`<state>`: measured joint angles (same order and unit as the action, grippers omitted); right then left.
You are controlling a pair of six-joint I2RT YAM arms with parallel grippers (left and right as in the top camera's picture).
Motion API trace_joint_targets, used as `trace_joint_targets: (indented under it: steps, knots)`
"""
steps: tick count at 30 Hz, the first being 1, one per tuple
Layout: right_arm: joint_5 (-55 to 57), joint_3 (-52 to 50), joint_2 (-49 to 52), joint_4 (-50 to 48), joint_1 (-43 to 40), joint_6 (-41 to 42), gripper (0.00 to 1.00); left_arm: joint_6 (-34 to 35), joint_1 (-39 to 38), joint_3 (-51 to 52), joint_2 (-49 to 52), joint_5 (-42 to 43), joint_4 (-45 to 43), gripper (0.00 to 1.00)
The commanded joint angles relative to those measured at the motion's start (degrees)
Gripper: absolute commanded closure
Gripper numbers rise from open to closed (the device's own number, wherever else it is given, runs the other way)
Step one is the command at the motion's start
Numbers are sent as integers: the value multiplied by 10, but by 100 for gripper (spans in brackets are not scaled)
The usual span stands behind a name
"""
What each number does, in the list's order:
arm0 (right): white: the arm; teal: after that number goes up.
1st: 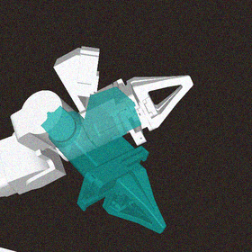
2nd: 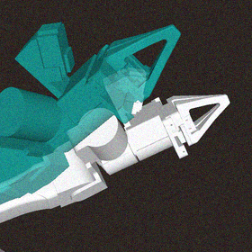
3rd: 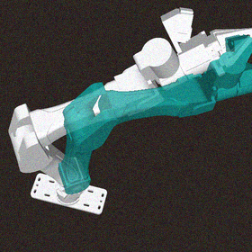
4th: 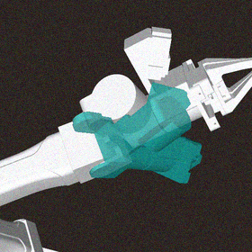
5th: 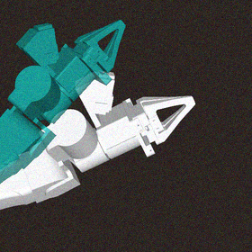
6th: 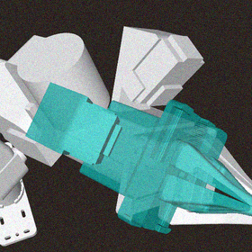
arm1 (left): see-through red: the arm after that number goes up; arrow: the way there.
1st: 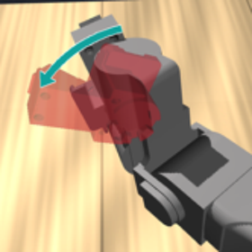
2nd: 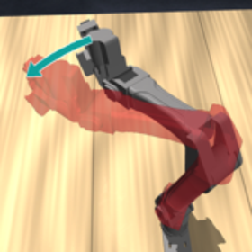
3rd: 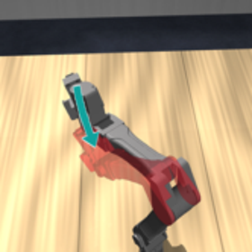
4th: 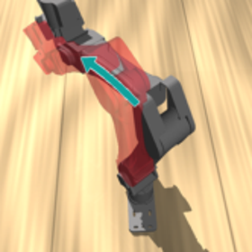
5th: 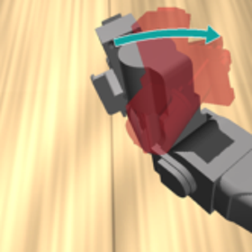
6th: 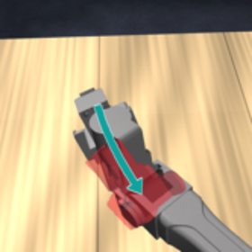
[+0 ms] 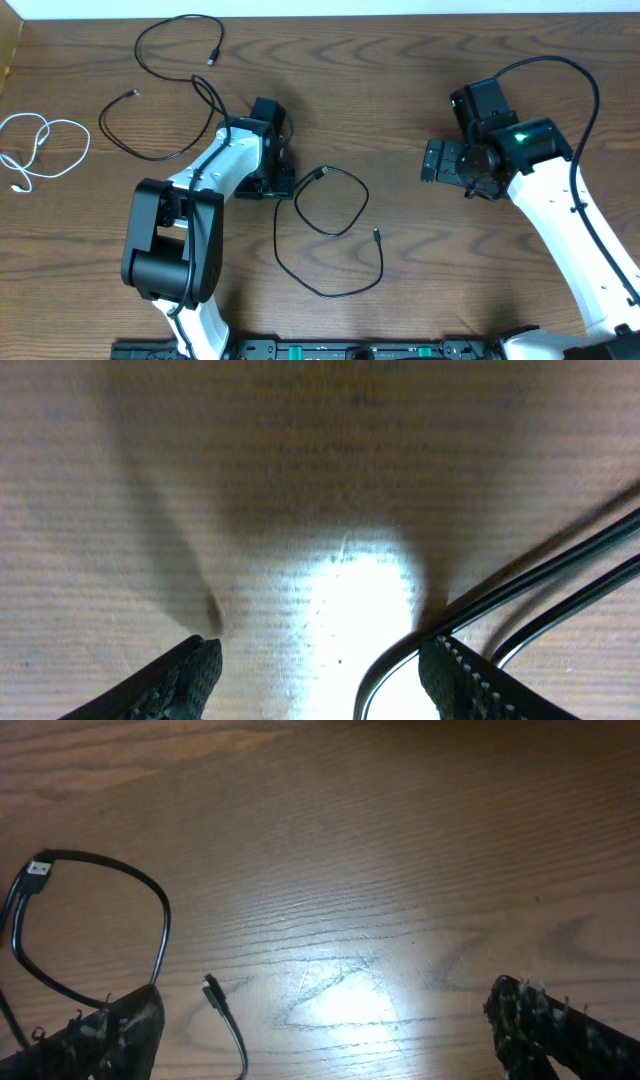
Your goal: Untangle cables
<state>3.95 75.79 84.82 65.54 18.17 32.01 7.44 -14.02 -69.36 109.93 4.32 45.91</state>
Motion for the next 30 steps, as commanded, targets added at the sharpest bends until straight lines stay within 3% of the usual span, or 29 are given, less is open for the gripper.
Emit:
trace_joint_targets:
  steps: [1, 4, 16, 25, 30]
  knots:
    - [11, 1, 0, 0, -5, -3, 1, -12, 2, 1, -13, 4, 9, 30]
    - [11, 1, 0, 0, -5, -3, 1, -37, 2, 1, -13, 43, 7, 30]
    - [11, 1, 0, 0, -5, -3, 1, -54, 13, -14, -18, 36, 31, 30]
    - [11, 1, 0, 0, -5, -3, 1, -48, 5, 30, -17, 36, -8, 31]
    - [11, 1, 0, 0, -5, -3, 1, -48, 2, 50, -17, 36, -25, 40]
